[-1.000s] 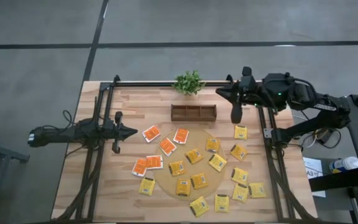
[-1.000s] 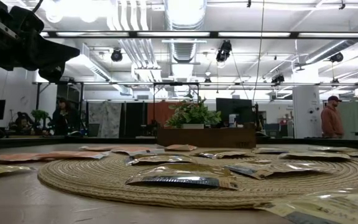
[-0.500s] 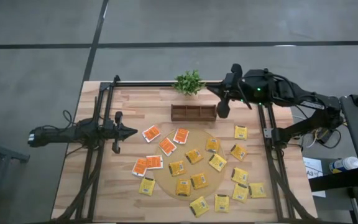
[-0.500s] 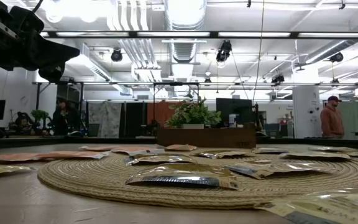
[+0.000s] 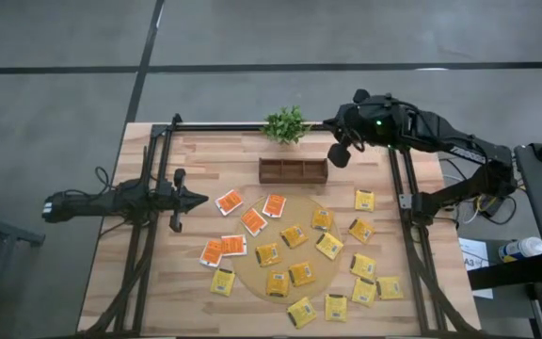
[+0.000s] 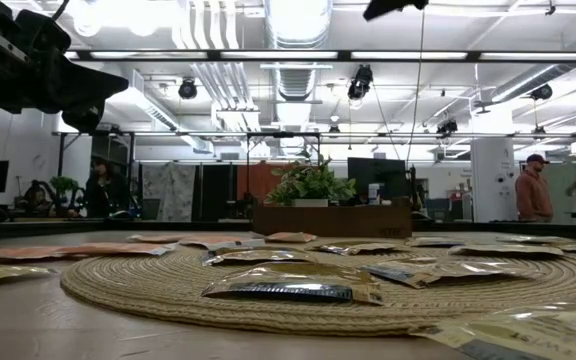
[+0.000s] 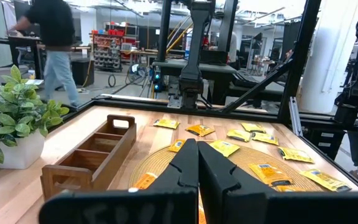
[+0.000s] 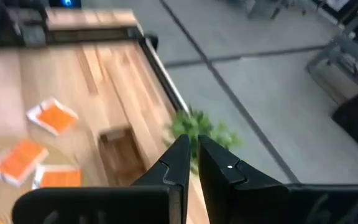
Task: Pick & Place Tea
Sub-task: Put the yellow tea bag into the right section of the wooden organizer
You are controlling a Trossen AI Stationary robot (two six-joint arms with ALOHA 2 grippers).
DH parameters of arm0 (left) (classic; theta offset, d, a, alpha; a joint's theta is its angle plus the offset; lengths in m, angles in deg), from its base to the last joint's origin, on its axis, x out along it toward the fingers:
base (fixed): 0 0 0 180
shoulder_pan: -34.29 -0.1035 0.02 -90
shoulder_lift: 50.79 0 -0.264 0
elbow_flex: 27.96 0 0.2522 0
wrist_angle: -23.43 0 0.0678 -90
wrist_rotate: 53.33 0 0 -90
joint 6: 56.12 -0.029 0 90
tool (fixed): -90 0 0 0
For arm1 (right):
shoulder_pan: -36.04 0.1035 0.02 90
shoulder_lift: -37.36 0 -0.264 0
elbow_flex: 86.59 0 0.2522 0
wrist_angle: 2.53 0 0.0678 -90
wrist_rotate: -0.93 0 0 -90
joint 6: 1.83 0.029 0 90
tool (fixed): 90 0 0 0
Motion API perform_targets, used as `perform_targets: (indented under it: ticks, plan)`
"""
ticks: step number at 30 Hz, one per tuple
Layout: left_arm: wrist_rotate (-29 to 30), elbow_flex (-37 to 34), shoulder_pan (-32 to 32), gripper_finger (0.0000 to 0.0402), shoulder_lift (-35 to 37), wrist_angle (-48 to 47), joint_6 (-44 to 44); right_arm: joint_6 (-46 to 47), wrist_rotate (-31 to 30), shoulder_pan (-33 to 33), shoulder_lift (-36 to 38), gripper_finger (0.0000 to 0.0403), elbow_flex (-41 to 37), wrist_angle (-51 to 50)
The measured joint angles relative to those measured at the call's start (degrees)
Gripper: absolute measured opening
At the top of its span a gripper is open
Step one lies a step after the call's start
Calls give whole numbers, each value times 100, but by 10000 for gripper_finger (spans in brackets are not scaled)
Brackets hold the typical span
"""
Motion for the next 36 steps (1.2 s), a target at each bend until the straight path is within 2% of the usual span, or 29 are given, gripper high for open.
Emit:
perform_targets:
  ticks: [6, 13, 24, 27, 36]
  plan:
    - [0, 1, -1, 0, 1, 0, -1, -341, -8, -38, -387, 29, -9, -425]
    - [0, 0, 2, 0, 0, 0, 0, -563, -697, -118, -726, 29, 11, -494]
    - [0, 1, 0, 0, -1, 0, -1, -804, -682, -705, -594, 29, -178, -1143]
    - [0, 1, 0, 0, 0, 0, -2, -614, -680, -867, -444, 29, -484, -1168]
    - [0, -2, -1, 0, 1, 0, -1, 737, -684, -1154, 313, 29, -1706, -788]
